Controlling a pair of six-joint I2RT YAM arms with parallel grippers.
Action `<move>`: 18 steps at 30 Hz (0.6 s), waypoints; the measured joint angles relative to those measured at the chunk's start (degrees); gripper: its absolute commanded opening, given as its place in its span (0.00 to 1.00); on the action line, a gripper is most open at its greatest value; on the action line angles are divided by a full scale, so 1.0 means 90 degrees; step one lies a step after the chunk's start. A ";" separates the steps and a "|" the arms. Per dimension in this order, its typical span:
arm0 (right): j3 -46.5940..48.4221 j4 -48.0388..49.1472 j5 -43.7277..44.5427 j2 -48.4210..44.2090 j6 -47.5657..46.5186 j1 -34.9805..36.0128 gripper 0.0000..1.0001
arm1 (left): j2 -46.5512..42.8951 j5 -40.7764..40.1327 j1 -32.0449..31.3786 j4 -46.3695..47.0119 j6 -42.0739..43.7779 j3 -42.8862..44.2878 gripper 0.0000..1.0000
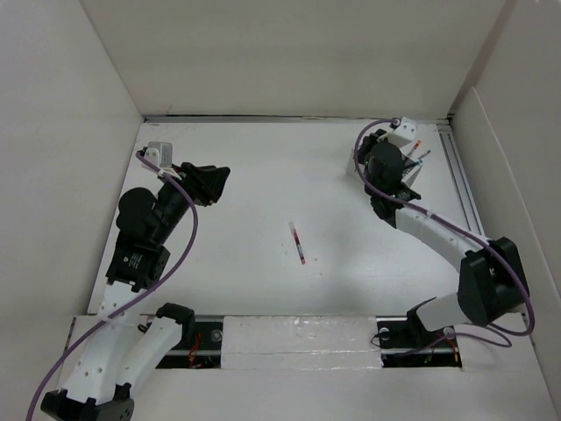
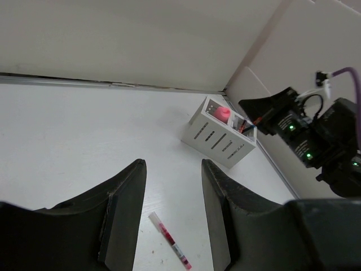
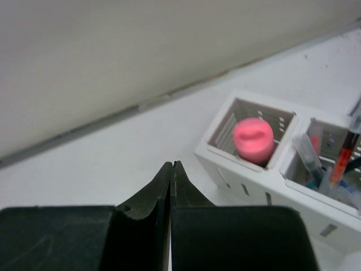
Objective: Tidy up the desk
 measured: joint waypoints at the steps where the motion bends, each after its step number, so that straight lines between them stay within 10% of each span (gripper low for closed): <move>1: -0.0002 -0.0228 -0.0068 0.0119 0.0073 0.0015 0.00 | 0.0000 0.0017 0.0000 0.0002 -0.0007 0.0000 0.40; 12: -0.0073 -0.1343 -0.0736 0.0189 0.0539 -0.0287 0.00 | -0.0032 0.0056 0.0000 0.0002 -0.0036 0.0000 0.40; 18: 0.0712 -0.1836 -0.1362 0.0525 0.0964 -0.2351 0.15 | -0.0066 0.0087 0.0000 0.0027 -0.0056 0.0000 0.40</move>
